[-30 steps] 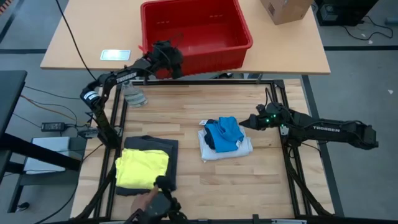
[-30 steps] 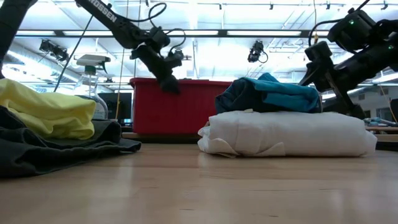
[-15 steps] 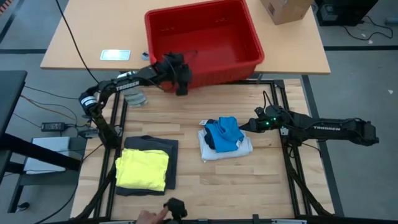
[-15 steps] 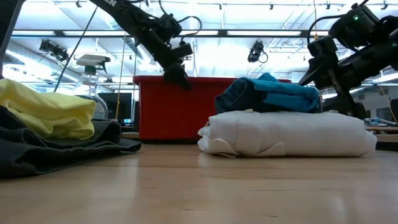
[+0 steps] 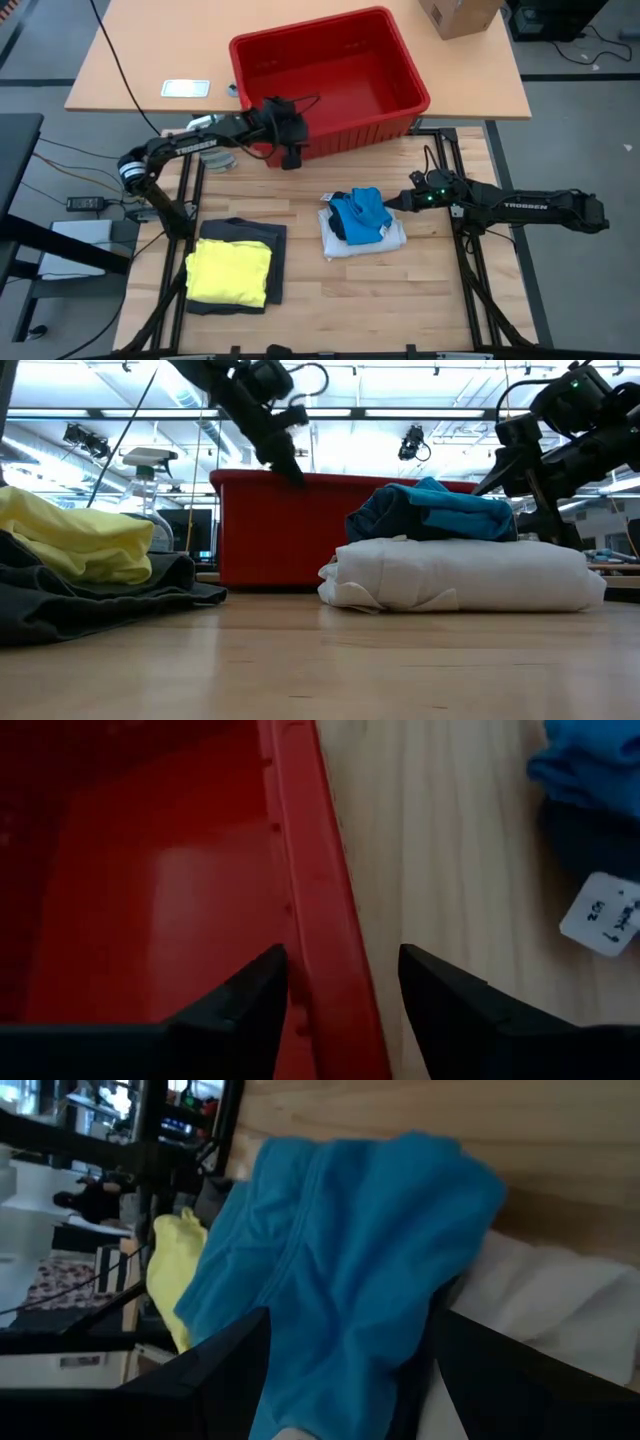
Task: Fold Laundry from Bin
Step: Adjust the red laundry bin, then put the stacked clothes into the red laundry bin
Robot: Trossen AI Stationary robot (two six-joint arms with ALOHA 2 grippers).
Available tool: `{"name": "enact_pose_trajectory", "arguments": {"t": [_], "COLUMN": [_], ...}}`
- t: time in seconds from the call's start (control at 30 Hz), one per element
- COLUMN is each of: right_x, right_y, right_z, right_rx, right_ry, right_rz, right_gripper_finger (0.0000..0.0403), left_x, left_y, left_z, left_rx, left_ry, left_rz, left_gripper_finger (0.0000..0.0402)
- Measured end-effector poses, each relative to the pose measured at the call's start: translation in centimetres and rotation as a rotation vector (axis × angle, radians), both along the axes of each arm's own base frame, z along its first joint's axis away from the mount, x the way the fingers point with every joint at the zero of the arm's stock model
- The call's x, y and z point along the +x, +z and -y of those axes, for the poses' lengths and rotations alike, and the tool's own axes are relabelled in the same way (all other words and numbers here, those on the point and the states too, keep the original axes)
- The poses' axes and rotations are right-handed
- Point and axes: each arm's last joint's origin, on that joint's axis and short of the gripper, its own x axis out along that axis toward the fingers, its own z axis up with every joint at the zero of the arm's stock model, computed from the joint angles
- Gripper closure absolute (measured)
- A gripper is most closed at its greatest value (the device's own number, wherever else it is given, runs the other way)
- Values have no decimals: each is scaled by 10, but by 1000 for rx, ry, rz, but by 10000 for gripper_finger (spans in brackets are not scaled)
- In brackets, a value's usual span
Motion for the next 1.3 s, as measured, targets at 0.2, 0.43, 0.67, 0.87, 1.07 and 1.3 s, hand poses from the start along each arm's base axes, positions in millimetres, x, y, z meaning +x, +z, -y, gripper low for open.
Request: {"name": "enact_pose_trajectory", "arguments": {"t": [0.2, 0.43, 0.67, 0.87, 1.07, 1.3], "right_x": [1, -1, -4, -4, -3, -2], "right_y": [2, -2, -7, -7, -6, -6], "right_z": [1, 1, 0, -3, -4, -11], "right_rx": [-5, 55, 61, 94, 117, 70], "right_ry": [-13, -60, -48, 16, 72, 193], "right_rz": [16, -20, -74, -70, -63, -56], "right_gripper_finger": [121, 121, 121, 121, 121, 121], "left_x": [-22, -43, -54, -42, -6, 37], "left_y": [24, 43, 67, 91, 71, 31], "left_z": [6, 4, 27, 63, 108, 175], "left_rx": [-102, -281, -442, -552, -652, -831], "left_ry": [130, 355, 448, 358, 246, 278], "left_rz": [93, 242, 406, 602, 506, 396], "left_gripper_finger": [206, 169, 148, 152, 167, 170]}}
